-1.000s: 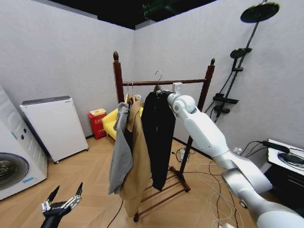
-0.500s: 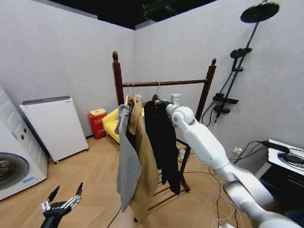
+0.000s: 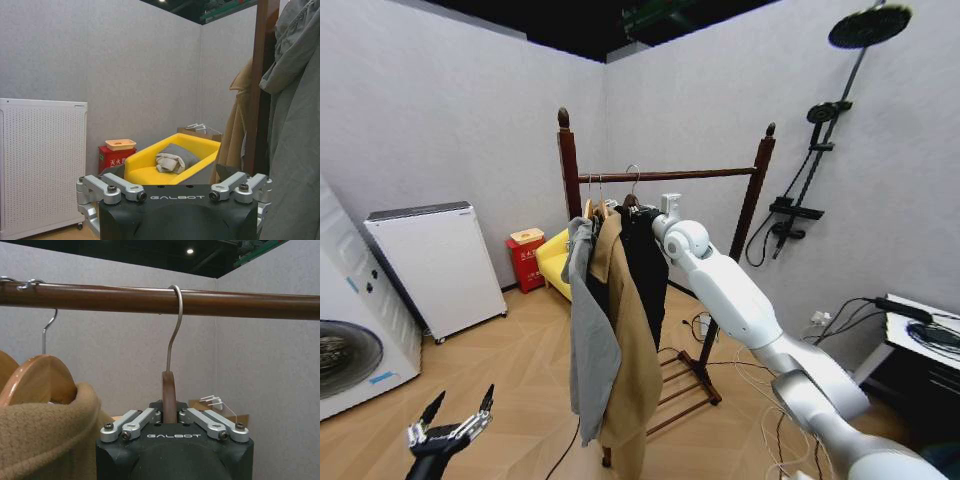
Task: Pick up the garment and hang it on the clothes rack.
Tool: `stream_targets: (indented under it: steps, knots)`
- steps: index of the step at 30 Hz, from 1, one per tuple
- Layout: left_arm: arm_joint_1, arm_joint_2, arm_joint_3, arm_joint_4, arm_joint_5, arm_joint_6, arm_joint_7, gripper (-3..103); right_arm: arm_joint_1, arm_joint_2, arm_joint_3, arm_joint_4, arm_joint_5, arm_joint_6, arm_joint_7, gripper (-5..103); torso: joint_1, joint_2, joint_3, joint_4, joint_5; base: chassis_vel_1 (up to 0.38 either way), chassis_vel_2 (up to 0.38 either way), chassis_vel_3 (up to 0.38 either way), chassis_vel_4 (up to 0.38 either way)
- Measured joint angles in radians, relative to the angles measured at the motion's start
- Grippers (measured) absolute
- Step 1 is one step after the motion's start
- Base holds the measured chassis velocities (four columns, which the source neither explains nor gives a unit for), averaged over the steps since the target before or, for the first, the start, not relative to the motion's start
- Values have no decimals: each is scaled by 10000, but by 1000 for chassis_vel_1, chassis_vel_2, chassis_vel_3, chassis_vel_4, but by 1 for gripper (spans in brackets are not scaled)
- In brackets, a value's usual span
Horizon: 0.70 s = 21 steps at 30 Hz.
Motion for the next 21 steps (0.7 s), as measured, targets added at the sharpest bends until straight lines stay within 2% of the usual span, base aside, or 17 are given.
stream_targets:
  steps: [2, 4, 5, 7, 8, 10, 13, 15, 16, 17, 19, 20, 21]
  knots:
    - [0, 0, 0, 0, 0, 0, 0, 100, -55, -68, 52, 42, -30, -48, -19, 7, 0, 0, 0, 0, 0, 0, 0, 0, 0]
    - [0, 0, 0, 0, 0, 0, 0, 100, -136, -194, 103, 100, -65, -76, -80, 14, -1, 1, 0, -1, 0, 0, 0, 0, 0]
    - [0, 0, 0, 0, 0, 0, 0, 100, -136, -194, 103, 100, -65, -76, -80, 14, -1, 1, 0, -1, 0, 0, 0, 0, 0]
    - [0, 0, 0, 0, 0, 0, 0, 100, -125, -226, 110, 120, -64, -24, -69, 25, 0, 0, 1, 1, 1, 0, 0, 0, 0]
    - [0, 0, 0, 0, 0, 0, 0, 100, -125, -226, 110, 120, -64, -24, -69, 25, 0, 0, 1, 1, 1, 0, 0, 0, 0]
    - [0, 0, 0, 0, 0, 0, 0, 100, -54, -302, 148, 136, -46, 21, -149, 36, 1, 0, 1, 3, -1, 0, 0, 0, 0]
    - [0, 0, 0, 0, 0, 0, 0, 100, -30, -398, 163, 207, -30, 67, -239, 41, 0, 0, 0, 3, -1, 0, 0, 0, 0]
    - [0, 0, 0, 0, 0, 0, 0, 100, -202, -710, 298, 687, 193, 72, -192, 52, 1, 0, 0, 6, -4, 0, 0, 0, 0]
    - [0, 0, 0, 0, 0, 0, 0, 100, -202, -710, 298, 687, 193, 72, -192, 52, 1, 0, 0, 6, -4, 0, 0, 0, 0]
    - [0, 0, 0, 0, 0, 0, 0, 100, -486, -977, 412, 1111, 293, 99, -94, 63, 0, 0, 1, 5, -2, 0, 0, 0, 0]
    - [0, 0, 0, 0, 0, 0, 0, 100, -833, -1234, 604, 1586, 329, 204, -23, 63, 1, -1, 1, 4, -1, 0, 0, 0, 0]
    - [0, 0, 0, 0, 0, 0, 0, 100, -1323, -1563, 884, 2266, 387, 343, 96, 74, 1, -2, 1, 1, 2, 0, 0, 0, 0]
    - [0, 0, 0, 0, 0, 0, 0, 100, -1323, -1563, 884, 2266, 387, 343, 96, 74, 1, -2, 1, 1, 2, 0, 0, 0, 0]
